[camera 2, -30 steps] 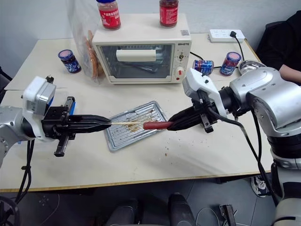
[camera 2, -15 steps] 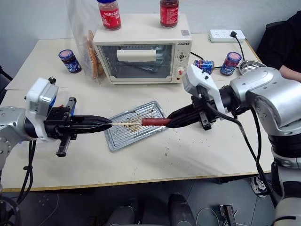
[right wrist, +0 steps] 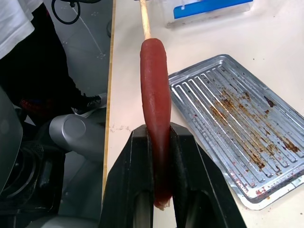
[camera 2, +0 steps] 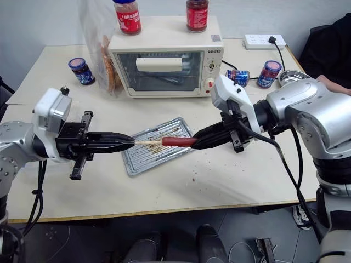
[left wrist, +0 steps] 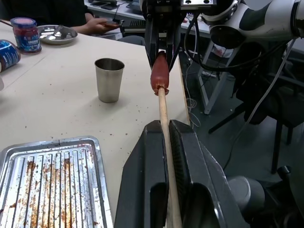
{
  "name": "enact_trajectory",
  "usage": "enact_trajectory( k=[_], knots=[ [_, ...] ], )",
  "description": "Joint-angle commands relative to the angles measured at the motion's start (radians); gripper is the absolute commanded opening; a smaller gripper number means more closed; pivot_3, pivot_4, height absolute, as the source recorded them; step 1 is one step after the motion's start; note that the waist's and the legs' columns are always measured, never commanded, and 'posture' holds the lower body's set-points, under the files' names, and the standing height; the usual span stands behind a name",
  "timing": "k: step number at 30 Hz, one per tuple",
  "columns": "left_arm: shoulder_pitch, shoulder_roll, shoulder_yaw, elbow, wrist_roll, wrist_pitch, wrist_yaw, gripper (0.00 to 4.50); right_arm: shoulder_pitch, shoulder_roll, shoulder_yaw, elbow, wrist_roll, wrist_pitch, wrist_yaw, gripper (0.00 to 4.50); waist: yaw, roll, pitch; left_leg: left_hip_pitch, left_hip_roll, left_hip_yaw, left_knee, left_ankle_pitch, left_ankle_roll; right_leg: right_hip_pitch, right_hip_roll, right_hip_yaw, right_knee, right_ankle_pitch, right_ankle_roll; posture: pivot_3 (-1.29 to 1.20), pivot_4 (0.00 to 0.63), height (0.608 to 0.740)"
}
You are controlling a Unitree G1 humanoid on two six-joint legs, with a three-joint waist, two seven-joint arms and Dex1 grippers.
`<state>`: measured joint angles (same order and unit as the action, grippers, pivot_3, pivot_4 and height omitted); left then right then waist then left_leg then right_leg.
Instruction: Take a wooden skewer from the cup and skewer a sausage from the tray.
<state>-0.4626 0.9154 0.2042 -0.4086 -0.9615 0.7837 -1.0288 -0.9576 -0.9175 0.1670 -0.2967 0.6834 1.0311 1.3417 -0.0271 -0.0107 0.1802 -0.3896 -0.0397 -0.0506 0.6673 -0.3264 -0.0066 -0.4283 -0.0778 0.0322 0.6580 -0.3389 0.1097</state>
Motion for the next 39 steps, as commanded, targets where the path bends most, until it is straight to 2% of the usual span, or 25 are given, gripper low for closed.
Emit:
enact_trajectory(
  k=[1, 28, 30, 31, 36, 39],
  knots=[
    [-0.022, -0.011, -0.003, 0.001, 0.008, -0.014, 0.003, 0.0, -0.018, -0.004, -0.036, -0.043, 0.029, 0.002, -0.01, 0.2, 0.0, 0.0, 0.0, 0.0, 0.0, 0.0, 0.0, 0.0, 0.0, 0.0, 0.0, 0.0, 0.0, 0.0, 0.0, 0.0, 0.15, 0.74],
    [-0.112, -0.149, -0.151, 0.041, 0.123, -0.063, -0.028, 0.0, -0.03, 0.018, -0.036, -0.111, 0.089, 0.014, -0.069, 0.2, 0.0, 0.0, 0.0, 0.0, 0.0, 0.0, 0.002, 0.0, 0.0, 0.0, 0.0, 0.0, 0.001, 0.0, 0.0, 0.0, 0.15, 0.74],
    [-0.1, -0.143, -0.144, 0.039, 0.129, -0.066, -0.03, 0.0, -0.028, 0.009, -0.04, -0.106, 0.093, 0.027, -0.072, 0.83, 0.001, 0.0, 0.0, -0.001, 0.0, 0.0, 0.002, 0.0, 0.0, 0.0, 0.0, 0.0, 0.001, 0.0, 0.0, 0.0, 0.15, 0.74],
    [-0.095, -0.141, -0.14, 0.039, 0.132, -0.066, -0.031, 0.0, -0.027, 0.007, -0.041, -0.103, 0.094, 0.03, -0.073, 0.95, 0.001, 0.0, 0.0, -0.001, 0.0, 0.0, 0.002, 0.0, 0.0, 0.0, 0.0, 0.0, 0.001, 0.0, 0.0, 0.0, 0.15, 0.74],
    [-0.016, -0.106, -0.063, 0.01, 0.123, -0.057, -0.002, 0.0, 0.007, -0.016, -0.056, -0.09, 0.048, -0.015, -0.112, 2.24, -0.001, 0.0, 0.0, -0.001, 0.0, 0.0, 0.002, 0.0, 0.0, 0.0, 0.0, 0.0, 0.001, 0.0, 0.0, 0.0, 0.15, 0.74],
    [0.052, -0.091, -0.001, -0.024, 0.105, -0.05, 0.037, 0.0, 0.033, -0.015, -0.071, -0.076, 0.027, -0.033, -0.145, 2.24, 0.001, 0.0, 0.0, -0.001, 0.0, 0.0, 0.003, 0.0, 0.0, 0.0, 0.0, 0.0, 0.001, 0.0, 0.0, 0.0, 0.15, 0.74]
  ],
)
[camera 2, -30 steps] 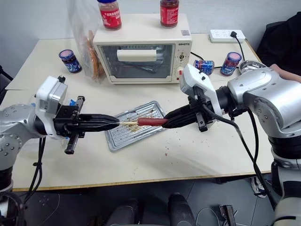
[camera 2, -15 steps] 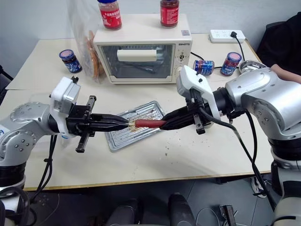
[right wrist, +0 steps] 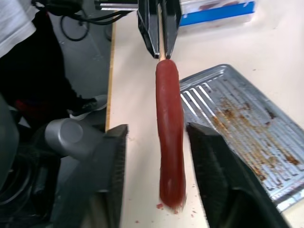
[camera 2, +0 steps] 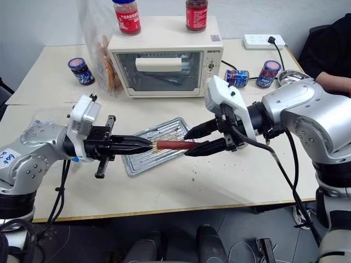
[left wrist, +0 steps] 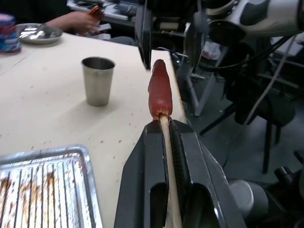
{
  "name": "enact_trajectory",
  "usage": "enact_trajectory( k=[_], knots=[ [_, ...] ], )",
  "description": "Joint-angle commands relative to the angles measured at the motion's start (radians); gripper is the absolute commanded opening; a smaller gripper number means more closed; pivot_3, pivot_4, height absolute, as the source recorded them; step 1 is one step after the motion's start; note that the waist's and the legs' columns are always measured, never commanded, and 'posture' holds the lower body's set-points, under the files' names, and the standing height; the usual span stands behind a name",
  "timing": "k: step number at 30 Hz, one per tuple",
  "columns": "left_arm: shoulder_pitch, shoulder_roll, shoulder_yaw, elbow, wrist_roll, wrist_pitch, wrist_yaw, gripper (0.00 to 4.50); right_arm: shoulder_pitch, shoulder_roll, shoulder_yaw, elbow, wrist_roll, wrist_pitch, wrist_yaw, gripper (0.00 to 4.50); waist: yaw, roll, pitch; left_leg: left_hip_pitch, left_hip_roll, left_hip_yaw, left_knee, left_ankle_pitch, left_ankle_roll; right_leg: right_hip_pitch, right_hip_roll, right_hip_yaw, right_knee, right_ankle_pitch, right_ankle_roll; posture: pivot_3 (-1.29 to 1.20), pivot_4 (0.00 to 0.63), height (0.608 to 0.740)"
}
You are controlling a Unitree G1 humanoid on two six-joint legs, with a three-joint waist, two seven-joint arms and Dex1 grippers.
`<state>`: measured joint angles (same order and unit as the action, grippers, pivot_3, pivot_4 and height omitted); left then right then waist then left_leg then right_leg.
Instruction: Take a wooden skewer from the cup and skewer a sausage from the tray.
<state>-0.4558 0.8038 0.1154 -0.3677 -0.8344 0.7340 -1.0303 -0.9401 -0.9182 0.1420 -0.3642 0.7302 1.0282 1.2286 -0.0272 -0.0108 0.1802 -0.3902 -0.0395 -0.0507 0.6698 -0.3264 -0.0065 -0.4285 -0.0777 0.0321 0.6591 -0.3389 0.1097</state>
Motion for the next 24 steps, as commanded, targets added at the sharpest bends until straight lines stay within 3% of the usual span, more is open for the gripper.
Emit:
enact_trajectory(
  k=[1, 6, 12, 18, 24],
  knots=[
    [0.083, 0.025, 0.119, -0.088, -0.028, 0.004, 0.057, 0.0, 0.028, -0.012, -0.054, -0.002, -0.027, -0.039, -0.045, 2.24, 0.001, 0.0, 0.0, 0.0, 0.0, 0.0, 0.0, 0.0, 0.0, 0.0, 0.0, 0.0, 0.0, 0.0, 0.0, 0.0, 0.15, 0.74],
    [0.258, 0.015, 0.275, -0.197, -0.065, 0.027, 0.172, 0.0, 0.041, 0.057, -0.095, 0.058, -0.009, -0.008, -0.142, 2.24, -0.001, 0.0, 0.0, 0.0, 0.0, 0.0, 0.0, 0.0, 0.001, 0.0, 0.0, 0.001, 0.0, 0.0, 0.0, 0.0, 0.15, 0.74],
    [0.439, -0.088, 0.476, -0.281, -0.054, 0.024, 0.417, 0.0, 0.044, 0.15, -0.088, 0.055, -0.008, -0.029, -0.204, 3.67, 0.001, 0.0, 0.0, 0.0, 0.0, 0.0, 0.0, 0.0, 0.0, 0.0, 0.0, 0.001, 0.0, 0.0, 0.0, 0.0, 0.15, 0.74],
    [0.523, -0.262, 0.633, -0.289, 0.063, -0.018, 0.763, 0.0, 0.021, 0.243, -0.116, 0.064, 0.046, 0.008, -0.265, 3.67, 0.002, 0.0, 0.0, 0.0, 0.0, 0.0, 0.001, 0.0, 0.0, 0.0, 0.0, 0.0, 0.001, 0.0, 0.0, 0.0, 0.15, 0.74],
    [0.489, -0.314, 0.638, -0.212, 0.198, -0.004, 0.987, 0.0, 0.013, 0.278, -0.104, 0.064, 0.068, 0.018, -0.289, 3.67, 0.008, -0.002, -0.001, 0.0, -0.001, 0.0, 0.003, 0.0, 0.001, 0.001, 0.0, 0.0, 0.001, 0.0, 0.0, 0.0, 0.15, 0.74]
  ],
)
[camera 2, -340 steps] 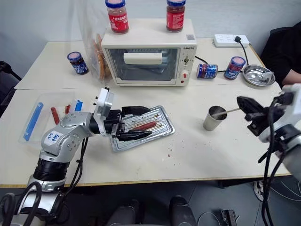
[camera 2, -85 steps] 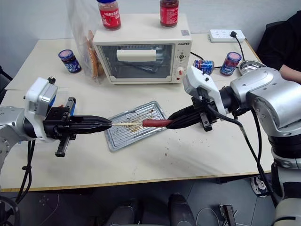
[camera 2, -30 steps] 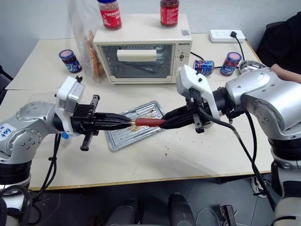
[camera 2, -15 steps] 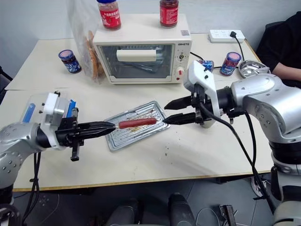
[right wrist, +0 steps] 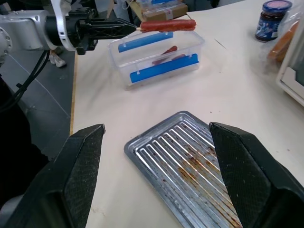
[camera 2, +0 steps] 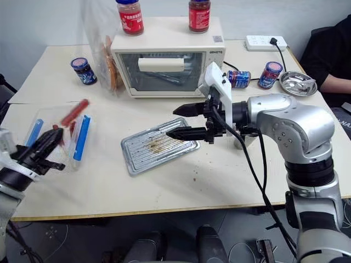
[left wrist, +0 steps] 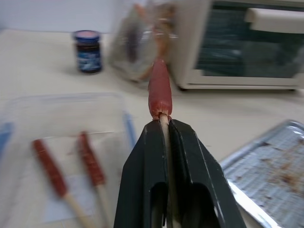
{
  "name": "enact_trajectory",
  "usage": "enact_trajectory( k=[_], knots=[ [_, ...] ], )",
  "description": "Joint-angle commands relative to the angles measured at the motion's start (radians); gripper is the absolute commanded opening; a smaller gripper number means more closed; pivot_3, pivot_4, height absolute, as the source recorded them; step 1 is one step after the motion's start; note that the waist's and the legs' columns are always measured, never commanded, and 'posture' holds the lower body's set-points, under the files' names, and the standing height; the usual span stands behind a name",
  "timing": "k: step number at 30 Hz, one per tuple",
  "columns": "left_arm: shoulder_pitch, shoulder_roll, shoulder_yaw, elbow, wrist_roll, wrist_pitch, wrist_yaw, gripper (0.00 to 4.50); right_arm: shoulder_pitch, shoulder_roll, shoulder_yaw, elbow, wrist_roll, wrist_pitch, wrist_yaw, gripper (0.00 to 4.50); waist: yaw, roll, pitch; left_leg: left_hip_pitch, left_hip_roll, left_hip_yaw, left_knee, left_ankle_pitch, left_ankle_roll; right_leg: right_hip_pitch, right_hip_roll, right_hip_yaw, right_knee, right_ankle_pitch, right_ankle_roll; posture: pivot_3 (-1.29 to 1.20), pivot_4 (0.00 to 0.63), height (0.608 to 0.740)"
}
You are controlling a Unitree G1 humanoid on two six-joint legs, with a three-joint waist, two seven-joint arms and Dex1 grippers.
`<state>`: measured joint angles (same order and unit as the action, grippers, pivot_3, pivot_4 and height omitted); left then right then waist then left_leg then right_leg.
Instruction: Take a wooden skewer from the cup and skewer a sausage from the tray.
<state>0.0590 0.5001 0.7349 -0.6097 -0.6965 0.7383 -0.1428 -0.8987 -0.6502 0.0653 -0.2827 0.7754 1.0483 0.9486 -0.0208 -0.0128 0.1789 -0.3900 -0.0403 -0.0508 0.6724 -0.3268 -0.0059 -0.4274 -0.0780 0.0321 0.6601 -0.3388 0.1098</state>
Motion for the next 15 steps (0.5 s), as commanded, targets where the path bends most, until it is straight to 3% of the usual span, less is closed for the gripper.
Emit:
enact_trajectory(
  k=[1, 8, 12, 15],
  knots=[
    [-0.038, -0.01, 0.014, 0.047, 0.071, -0.006, 0.116, 0.0, -0.03, 0.015, -0.025, -0.016, 0.024, -0.001, -0.011, 3.67, 0.003, 0.0, 0.0, 0.0, 0.0, 0.0, 0.0, 0.0, 0.0, 0.0, 0.0, 0.0, 0.0, 0.0, 0.0, 0.0, 0.15, 0.74],
    [-0.142, 0.008, -0.069, 0.206, 0.152, -0.019, 0.145, 0.0, -0.032, 0.034, -0.019, -0.014, 0.022, 0.002, -0.025, 3.67, 0.015, -0.001, -0.001, 0.0, 0.0, 0.0, 0.001, 0.0, 0.0, 0.0, 0.0, 0.0, 0.0, 0.0, 0.0, 0.0, 0.15, 0.74],
    [-0.17, 0.017, -0.074, 0.222, 0.144, -0.021, 0.115, 0.99, -0.022, 0.025, -0.026, -0.018, 0.022, 0.003, -0.034, 3.73, 0.015, -0.001, -0.001, 0.0, 0.0, 0.0, 0.001, 0.0, 0.0, 0.0, 0.0, 0.0, 0.0, 0.0, 0.0, 0.0, 0.15, 0.74],
    [-0.103, 0.048, -0.025, 0.146, 0.084, 0.017, 0.039, 1.68, 0.015, -0.014, -0.041, -0.031, 0.006, -0.002, -0.038, 3.73, 0.014, -0.001, -0.001, 0.0, 0.0, 0.0, 0.0, -0.001, 0.0, -0.001, 0.0, 0.0, 0.0, 0.0, 0.0, 0.0, 0.15, 0.74]
  ],
)
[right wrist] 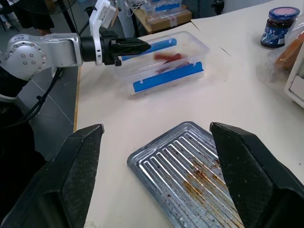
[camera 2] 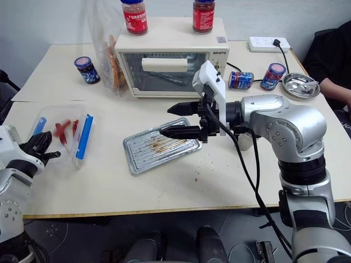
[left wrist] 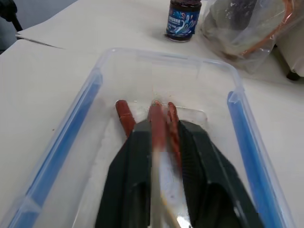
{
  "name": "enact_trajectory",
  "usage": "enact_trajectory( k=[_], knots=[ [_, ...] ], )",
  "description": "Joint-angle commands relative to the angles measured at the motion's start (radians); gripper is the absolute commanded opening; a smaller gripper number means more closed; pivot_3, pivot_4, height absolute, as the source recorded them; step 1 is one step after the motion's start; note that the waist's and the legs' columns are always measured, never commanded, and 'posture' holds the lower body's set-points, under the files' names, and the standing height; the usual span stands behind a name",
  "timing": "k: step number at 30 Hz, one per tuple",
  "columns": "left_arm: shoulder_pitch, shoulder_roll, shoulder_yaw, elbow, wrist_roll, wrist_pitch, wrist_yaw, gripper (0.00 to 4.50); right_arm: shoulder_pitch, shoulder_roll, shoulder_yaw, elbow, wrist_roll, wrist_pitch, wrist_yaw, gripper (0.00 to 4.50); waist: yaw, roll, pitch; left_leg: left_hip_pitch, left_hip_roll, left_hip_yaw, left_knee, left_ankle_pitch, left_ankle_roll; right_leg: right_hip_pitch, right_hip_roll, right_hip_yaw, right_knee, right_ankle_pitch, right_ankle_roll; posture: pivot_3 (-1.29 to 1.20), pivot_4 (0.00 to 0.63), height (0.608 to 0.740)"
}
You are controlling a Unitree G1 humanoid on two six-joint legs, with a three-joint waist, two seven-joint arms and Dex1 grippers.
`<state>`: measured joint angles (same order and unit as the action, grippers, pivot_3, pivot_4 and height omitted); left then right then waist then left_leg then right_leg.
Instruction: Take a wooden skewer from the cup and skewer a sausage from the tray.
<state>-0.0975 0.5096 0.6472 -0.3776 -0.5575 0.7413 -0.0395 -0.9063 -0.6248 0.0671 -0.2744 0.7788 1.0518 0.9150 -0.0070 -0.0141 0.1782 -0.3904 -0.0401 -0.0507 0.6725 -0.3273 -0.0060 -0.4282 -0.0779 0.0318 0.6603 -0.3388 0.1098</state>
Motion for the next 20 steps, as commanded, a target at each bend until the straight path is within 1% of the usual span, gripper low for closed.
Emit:
enact_trajectory(
  k=[1, 3, 5, 7, 9, 11, 12, 14, 16, 17, 18, 20],
  knots=[
    [0.085, 0.05, 0.091, -0.115, -0.091, 0.029, -0.098, 1.91, 0.038, -0.057, -0.051, -0.045, 0.001, -0.006, -0.003, 3.73, 0.0, 0.0, 0.0, 0.0, 0.0, 0.0, 0.0, 0.0, 0.0, 0.0, 0.0, 0.0, 0.0, 0.0, 0.0, 0.0, 0.15, 0.74],
    [0.136, 0.069, 0.138, -0.155, -0.15, 0.048, -0.147, 2.35, 0.065, -0.09, -0.065, -0.056, 0.003, -0.007, 0.002, 3.73, 0.001, 0.0, 0.0, 0.0, 0.0, 0.0, -0.001, 0.0, 0.0, 0.0, 0.0, 0.001, -0.001, 0.0, 0.0, 0.0, 0.15, 0.74],
    [0.21, 0.104, 0.205, -0.196, -0.214, 0.062, -0.226, 2.35, 0.111, -0.148, -0.1, -0.075, 0.02, -0.001, 0.023, 3.73, 0.003, -0.001, 0.0, 0.0, 0.0, 0.0, -0.002, -0.001, 0.001, 0.0, -0.001, 0.0, -0.002, 0.0, 0.0, 0.0, 0.15, 0.74],
    [0.314, 0.156, 0.301, -0.226, -0.291, 0.079, -0.351, 2.35, 0.183, -0.237, -0.172, -0.111, 0.065, 0.028, 0.063, 3.73, 0.004, -0.001, 0.0, -0.001, 0.0, 0.0, -0.002, -0.001, 0.001, 0.0, -0.001, 0.0, -0.003, 0.0, 0.0, 0.0, 0.15, 0.74],
    [0.399, 0.199, 0.367, -0.24, -0.345, 0.086, -0.453, 2.35, 0.251, -0.305, -0.234, -0.145, 0.102, 0.04, 0.097, 3.73, 0.007, -0.001, 0.0, 0.0, 0.0, 0.0, -0.003, -0.001, 0.001, 0.001, -0.001, 0.0, -0.004, 0.0, -0.001, 0.0, 0.15, 0.74],
    [0.481, 0.242, 0.418, -0.253, -0.397, 0.083, -0.585, 2.35, 0.39, -0.391, -0.324, -0.193, 0.112, 0.029, 0.158, 3.73, 0.009, 0.001, 0.0, 0.002, 0.0, 0.0, -0.004, -0.001, 0.001, 0.003, -0.001, 0.001, -0.006, -0.001, -0.001, 0.0, 0.15, 0.74],
    [0.505, 0.257, 0.431, -0.255, -0.413, 0.081, -0.628, 2.35, 0.442, -0.418, -0.357, -0.208, 0.116, 0.026, 0.177, 3.73, 0.014, -0.001, 0.0, 0.003, 0.0, 0.0, -0.005, -0.001, 0.002, 0.005, -0.001, 0.0, -0.007, -0.001, -0.001, 0.0, 0.15, 0.74],
    [0.537, 0.293, 0.423, -0.261, -0.427, 0.069, -0.702, 2.35, 0.56, -0.446, -0.447, -0.227, 0.125, 0.025, 0.195, 3.73, 0.011, 0.002, 0.001, 0.006, 0.002, -0.002, -0.006, -0.001, 0.002, 0.01, -0.001, -0.002, -0.01, -0.001, -0.002, 0.0, 0.15, 0.74],
    [0.54, 0.321, 0.402, -0.271, -0.45, 0.071, -0.746, 2.35, 0.656, -0.451, -0.515, -0.235, 0.103, 0.012, 0.185, 3.73, 0.015, 0.002, 0.001, 0.012, 0.002, -0.002, -0.008, -0.004, 0.007, 0.017, 0.0, -0.002, -0.013, -0.001, -0.002, 0.0, 0.15, 0.74],
    [0.537, 0.334, 0.389, -0.273, -0.465, 0.074, -0.76, 2.35, 0.697, -0.449, -0.541, -0.241, 0.092, 0.002, 0.176, 3.73, 0.014, 0.003, 0.001, 0.018, 0.002, -0.001, -0.01, -0.004, 0.008, 0.023, -0.001, -0.002, -0.015, -0.001, -0.002, 0.0, 0.15, 0.74],
    [0.534, 0.342, 0.381, -0.274, -0.474, 0.075, -0.77, 2.35, 0.725, -0.448, -0.558, -0.247, 0.087, -0.006, 0.17, 3.73, 0.013, 0.003, 0.001, 0.021, 0.002, -0.001, -0.01, -0.005, 0.009, 0.026, -0.001, -0.002, -0.016, -0.001, -0.002, 0.0, 0.15, 0.74],
    [0.518, 0.366, 0.333, -0.269, -0.462, 0.065, -0.79, 2.35, 0.755, -0.429, -0.582, -0.263, 0.093, -0.011, 0.131, 3.73, 0.011, 0.004, 0.001, 0.022, 0.002, -0.001, -0.01, -0.006, 0.009, 0.027, -0.001, -0.001, -0.017, -0.001, -0.002, 0.0, 0.15, 0.74]
  ],
)
